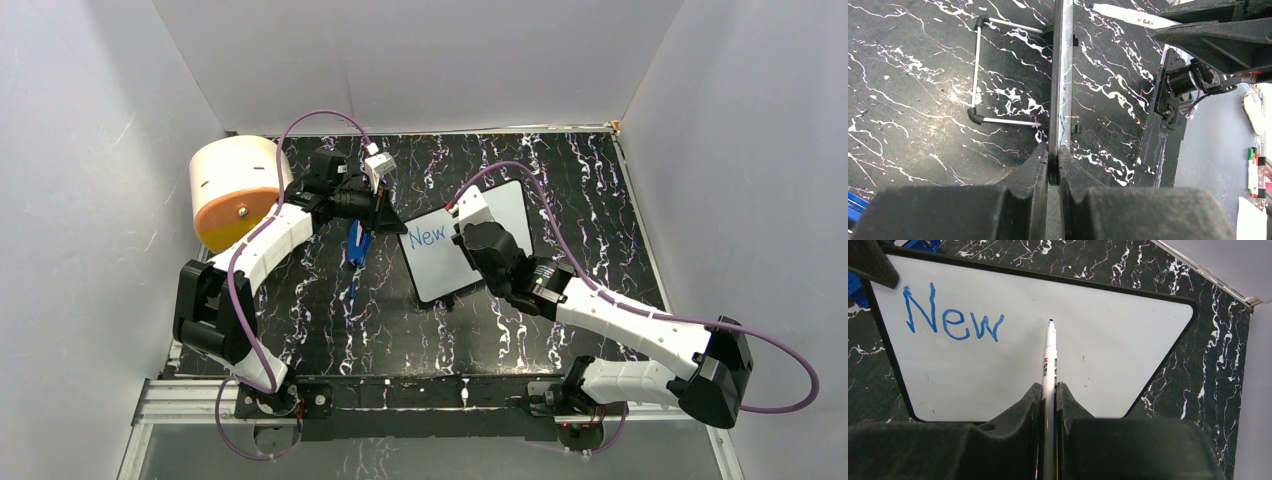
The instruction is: Write a sentence on the whiteboard
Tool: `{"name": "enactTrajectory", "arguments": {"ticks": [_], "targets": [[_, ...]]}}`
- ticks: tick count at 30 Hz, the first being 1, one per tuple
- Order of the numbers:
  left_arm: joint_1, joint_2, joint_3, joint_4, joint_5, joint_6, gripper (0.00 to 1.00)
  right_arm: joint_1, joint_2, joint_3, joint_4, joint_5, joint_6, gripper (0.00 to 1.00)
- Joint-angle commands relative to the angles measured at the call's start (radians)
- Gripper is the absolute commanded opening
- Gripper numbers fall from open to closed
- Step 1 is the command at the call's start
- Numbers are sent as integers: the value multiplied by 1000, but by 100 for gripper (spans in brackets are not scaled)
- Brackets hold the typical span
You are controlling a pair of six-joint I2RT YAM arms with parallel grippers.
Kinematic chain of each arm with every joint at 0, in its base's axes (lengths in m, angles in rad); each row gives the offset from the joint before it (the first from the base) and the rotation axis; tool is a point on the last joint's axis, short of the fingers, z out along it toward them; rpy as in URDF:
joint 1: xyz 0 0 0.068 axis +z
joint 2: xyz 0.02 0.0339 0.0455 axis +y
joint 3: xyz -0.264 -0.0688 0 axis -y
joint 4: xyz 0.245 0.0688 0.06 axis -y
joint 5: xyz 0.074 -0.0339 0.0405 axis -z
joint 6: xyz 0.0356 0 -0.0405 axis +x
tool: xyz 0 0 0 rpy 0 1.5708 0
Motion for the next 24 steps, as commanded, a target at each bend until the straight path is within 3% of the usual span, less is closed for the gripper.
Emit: {"name": "enactTrajectory", "arguments": {"ticks": [1, 24], "targets": [[-8, 2, 3, -43, -14, 38, 0, -13, -24, -6, 36, -15, 5, 0], [-7, 4, 5, -42, -7, 39, 0, -40, 32, 23, 83, -61, -6, 0]]}}
